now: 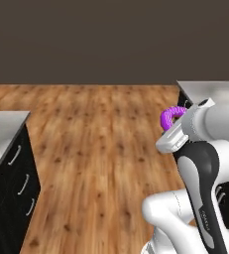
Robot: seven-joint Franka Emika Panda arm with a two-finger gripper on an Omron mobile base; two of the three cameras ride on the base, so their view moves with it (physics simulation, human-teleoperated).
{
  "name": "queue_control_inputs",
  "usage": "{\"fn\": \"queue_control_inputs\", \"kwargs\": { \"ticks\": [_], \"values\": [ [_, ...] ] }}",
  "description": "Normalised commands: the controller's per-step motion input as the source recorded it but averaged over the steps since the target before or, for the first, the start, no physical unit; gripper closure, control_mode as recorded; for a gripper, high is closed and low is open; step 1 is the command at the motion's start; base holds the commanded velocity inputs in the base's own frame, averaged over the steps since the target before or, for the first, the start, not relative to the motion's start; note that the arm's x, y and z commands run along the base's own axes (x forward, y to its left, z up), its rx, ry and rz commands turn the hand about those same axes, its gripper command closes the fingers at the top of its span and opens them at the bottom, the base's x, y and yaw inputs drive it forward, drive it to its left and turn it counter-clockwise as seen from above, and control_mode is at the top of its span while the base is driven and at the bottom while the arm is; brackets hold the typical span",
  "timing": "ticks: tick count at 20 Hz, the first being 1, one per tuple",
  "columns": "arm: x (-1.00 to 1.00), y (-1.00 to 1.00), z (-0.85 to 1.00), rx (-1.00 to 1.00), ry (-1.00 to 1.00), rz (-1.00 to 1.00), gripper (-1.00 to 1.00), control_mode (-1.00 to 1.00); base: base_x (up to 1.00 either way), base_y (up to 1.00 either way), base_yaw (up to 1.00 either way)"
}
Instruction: Take the donuts from the fridge and place them on the empty tray on the dining counter.
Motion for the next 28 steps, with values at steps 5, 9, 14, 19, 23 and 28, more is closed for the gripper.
{"fn": "queue_control_inputs", "kwargs": {
  "ticks": [5, 9, 14, 19, 23, 28],
  "values": [
    [0.00, 0.00, 0.00, 0.00, 0.00, 0.00, 1.00, 1.00, 1.00, -0.46, 0.00],
    [0.00, 0.00, 0.00, 0.00, 0.00, 0.00, 1.00, 1.00, 1.00, -0.57, 0.00],
    [0.00, 0.00, 0.00, 0.00, 0.00, 0.00, 1.00, 1.00, 1.00, -0.31, 0.02],
    [0.00, 0.00, 0.00, 0.00, 0.00, 0.00, 1.00, 1.00, 1.00, -0.07, 0.14],
    [0.00, 0.00, 0.00, 0.00, 0.00, 0.00, 1.00, 1.00, 1.00, 0.00, 0.23],
    [0.00, 0.00, 0.00, 0.00, 0.00, 0.00, 1.00, 1.00, 1.00, 0.00, 0.46]
  ]
}}
